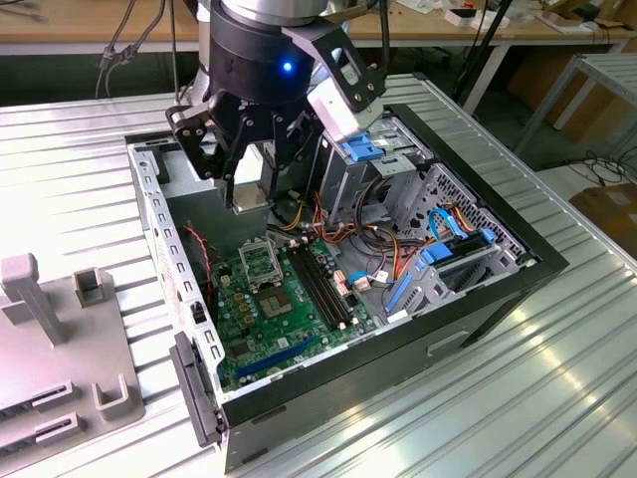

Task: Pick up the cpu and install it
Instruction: 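Pick up the cpu and move it towards the insertion slot, then place the cpu into insertion slot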

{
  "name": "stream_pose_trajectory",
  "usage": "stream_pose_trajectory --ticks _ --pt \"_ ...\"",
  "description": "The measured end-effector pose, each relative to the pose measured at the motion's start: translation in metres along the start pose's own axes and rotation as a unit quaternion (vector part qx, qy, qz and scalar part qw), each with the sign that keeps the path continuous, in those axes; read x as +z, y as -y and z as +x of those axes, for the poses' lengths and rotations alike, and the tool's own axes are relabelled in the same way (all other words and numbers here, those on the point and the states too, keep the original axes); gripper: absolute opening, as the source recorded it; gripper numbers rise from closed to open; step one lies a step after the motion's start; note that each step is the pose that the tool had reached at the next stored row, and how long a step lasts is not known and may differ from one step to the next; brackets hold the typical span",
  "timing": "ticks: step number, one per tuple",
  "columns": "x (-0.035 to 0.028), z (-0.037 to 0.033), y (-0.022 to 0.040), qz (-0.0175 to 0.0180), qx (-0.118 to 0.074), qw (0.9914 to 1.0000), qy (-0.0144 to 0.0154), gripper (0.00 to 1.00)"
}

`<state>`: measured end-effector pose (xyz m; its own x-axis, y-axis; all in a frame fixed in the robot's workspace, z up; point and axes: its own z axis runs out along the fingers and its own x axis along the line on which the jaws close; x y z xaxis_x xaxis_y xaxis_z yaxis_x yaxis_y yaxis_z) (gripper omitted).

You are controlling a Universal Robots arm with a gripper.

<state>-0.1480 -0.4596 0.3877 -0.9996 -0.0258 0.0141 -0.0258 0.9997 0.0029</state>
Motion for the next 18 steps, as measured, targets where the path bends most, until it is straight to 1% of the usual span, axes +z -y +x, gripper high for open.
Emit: stream_pose_trajectory --ticks 4,12,13,18 --pt "0.0000 -0.0051 0.0002 0.0000 0.000 1.00000 0.0000 0.47" --pt "0.0000 -0.0177 0.0005 0.0000 0.000 1.00000 0.0000 0.47" --pt "0.0000 -0.0188 0.0006 0.0000 0.000 1.00000 0.0000 0.47" --pt "0.0000 -0.0197 0.0013 0.0000 0.000 1.00000 0.0000 0.47"
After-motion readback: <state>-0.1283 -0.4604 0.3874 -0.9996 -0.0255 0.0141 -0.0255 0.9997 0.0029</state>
